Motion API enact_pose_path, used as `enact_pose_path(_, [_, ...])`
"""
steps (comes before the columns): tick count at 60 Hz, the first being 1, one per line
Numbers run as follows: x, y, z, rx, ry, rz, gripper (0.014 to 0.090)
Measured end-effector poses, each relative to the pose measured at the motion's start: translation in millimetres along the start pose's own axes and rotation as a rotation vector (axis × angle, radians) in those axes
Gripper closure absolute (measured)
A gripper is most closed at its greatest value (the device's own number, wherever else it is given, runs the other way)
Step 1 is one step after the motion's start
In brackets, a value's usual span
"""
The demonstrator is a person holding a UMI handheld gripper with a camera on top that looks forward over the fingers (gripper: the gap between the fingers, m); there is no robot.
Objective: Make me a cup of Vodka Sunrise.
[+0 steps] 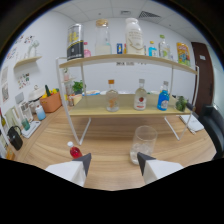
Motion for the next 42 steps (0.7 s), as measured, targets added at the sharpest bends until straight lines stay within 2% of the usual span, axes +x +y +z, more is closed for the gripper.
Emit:
enact_pose_path(8, [59, 11, -24, -0.023, 0.067, 0.016, 0.0199])
enact_pose_path(12, [84, 0, -37, -0.01, 0.092, 0.025, 0.0195])
enact_pose_path(20, [133, -62, -61, 0.081, 0.131, 0.057, 0.0193])
enact_pose_path(28, [179, -148, -70, 0.202, 0.153, 0.075, 0.019])
enact_pose_path(36, [211, -230, -61, 0.321, 0.138, 0.07, 0.0191])
enact_pose_path(42, [227, -273, -41, 0.376, 0.128, 0.058, 0.0194])
